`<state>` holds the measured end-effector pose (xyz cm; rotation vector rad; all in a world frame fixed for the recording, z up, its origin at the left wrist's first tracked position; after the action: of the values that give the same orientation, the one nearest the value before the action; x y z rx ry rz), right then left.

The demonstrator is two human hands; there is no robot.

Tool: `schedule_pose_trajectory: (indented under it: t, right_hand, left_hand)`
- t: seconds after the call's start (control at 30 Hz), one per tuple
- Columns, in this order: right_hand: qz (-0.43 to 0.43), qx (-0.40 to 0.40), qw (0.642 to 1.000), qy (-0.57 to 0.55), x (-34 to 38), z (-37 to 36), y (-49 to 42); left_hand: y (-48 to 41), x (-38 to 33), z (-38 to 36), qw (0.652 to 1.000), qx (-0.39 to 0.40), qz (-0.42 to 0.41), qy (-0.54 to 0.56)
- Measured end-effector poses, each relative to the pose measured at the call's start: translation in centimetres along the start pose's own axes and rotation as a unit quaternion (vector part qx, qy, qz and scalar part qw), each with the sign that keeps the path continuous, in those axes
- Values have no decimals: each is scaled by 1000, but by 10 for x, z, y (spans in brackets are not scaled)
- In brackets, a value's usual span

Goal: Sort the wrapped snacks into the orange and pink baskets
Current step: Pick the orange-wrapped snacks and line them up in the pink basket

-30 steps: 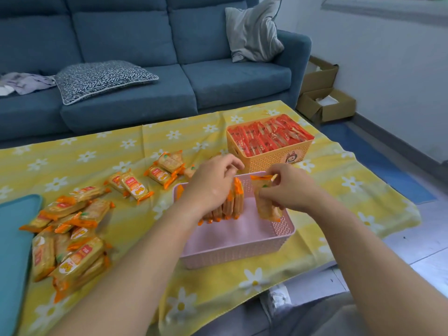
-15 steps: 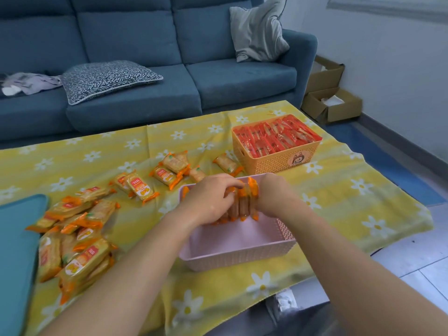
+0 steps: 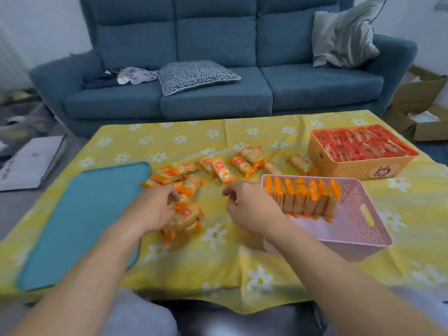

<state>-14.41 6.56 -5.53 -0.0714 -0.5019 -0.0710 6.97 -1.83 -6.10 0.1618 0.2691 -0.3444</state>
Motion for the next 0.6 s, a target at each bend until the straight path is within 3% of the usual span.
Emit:
schedule_pose_trajectory:
  t: [0.07, 0.13, 0.23, 0.33, 0.5, 0.6]
  right_hand:
    - [71, 119, 990, 29, 21, -37, -6]
    - [118, 182, 973, 83, 37, -67, -14]
    - [141, 194, 959, 150, 53, -96, -28]
    - [213, 168, 921, 280, 73, -114, -39]
    - [171, 192, 910, 325, 74, -122, -47]
    - [87, 241, 944, 207, 55, -103, -52]
  left_hand:
    - [7, 29, -2, 1000, 21, 11, 16]
    - [11, 55, -8, 998, 39, 21, 45]
    - [5, 82, -17, 993, 11, 83, 78]
    - [-10, 93, -26, 981, -27, 154, 117]
    - [-33, 75, -46, 979, -22, 164, 122]
    - [-40, 63, -49, 980, -23, 183, 70]
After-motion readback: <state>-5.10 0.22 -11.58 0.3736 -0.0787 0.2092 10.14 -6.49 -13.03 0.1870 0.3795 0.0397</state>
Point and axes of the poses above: each hand's wrist, its own y-axis away from the middle knuckle, its own z-axis out of the back of the hand, x = y × z, the point moved 3 cm from there along -y, towards the middle knuckle, and after that the axes turned 2 degrees about -x, right-handed, at the moved point
